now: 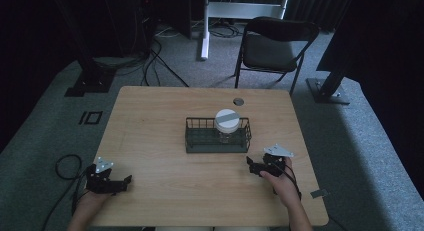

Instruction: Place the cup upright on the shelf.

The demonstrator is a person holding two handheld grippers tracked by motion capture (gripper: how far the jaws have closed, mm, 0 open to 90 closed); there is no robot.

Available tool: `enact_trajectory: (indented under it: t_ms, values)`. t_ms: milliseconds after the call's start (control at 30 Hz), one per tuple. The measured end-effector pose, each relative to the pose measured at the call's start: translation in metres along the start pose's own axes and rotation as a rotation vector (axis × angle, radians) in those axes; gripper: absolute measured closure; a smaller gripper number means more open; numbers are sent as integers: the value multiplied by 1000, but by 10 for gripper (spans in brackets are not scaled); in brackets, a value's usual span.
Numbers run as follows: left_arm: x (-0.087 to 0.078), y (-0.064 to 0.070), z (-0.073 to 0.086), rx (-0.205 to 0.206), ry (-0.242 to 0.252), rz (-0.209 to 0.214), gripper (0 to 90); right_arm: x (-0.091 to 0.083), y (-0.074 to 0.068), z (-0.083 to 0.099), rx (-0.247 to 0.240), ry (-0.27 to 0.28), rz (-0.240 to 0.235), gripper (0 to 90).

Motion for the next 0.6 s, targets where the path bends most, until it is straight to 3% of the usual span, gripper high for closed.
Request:
enact_trajectory:
  t_ms: [600]
  values:
    - [0, 0, 0, 1, -1, 0, 1, -9, 20, 21, 7, -50, 63, 128]
Point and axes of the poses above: each handheld gripper's, and its own axes: x roughly forward along the jaws, z roughly out of its underside, y roughly to its right, the point moved 8 cm from there along x, roughly forward along the jaws, and after that the axes turned 12 degrees about y, right-handed, at the moved point
